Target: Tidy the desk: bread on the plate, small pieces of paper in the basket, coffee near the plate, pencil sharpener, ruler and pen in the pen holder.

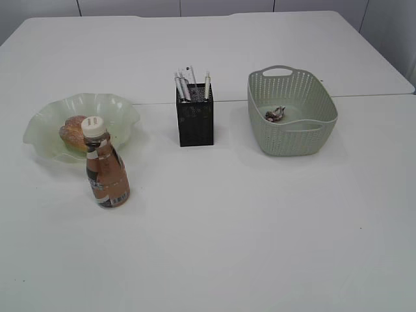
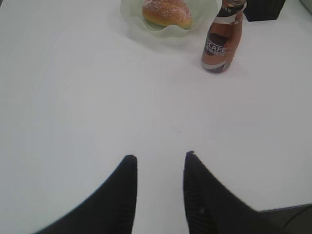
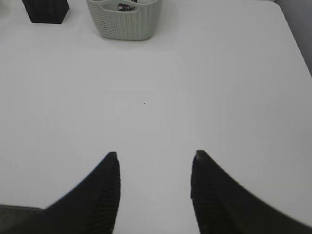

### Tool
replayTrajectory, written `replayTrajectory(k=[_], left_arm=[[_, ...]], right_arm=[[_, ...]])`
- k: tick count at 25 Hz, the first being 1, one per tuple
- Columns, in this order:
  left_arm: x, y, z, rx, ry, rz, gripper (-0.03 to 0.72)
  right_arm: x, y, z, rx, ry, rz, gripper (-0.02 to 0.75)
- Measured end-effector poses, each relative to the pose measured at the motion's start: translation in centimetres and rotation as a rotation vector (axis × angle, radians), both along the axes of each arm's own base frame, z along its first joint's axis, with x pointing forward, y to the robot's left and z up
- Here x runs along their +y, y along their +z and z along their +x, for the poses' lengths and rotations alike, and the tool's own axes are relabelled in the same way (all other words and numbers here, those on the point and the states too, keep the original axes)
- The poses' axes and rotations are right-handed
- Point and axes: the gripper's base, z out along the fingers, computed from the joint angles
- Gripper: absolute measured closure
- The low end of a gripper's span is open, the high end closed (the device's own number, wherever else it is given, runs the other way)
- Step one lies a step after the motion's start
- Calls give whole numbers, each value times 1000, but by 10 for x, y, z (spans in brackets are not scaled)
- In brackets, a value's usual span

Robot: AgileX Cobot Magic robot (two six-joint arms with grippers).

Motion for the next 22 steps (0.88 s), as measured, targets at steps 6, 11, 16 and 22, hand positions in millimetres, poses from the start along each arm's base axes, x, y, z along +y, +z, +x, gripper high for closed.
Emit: replayTrajectory(k=[6,11,16,22], left_arm=[[0,0,0,0,8,0,448],[0,0,0,0,8,0,448],[0,0,0,0,8,0,448],[0,0,0,0,8,0,447]], right_arm=[[0,0,0,2,-16,0,386],[0,0,0,2,-16,0,386],[0,0,0,2,-16,0,386],[1,0,0,3,-9,9,386]])
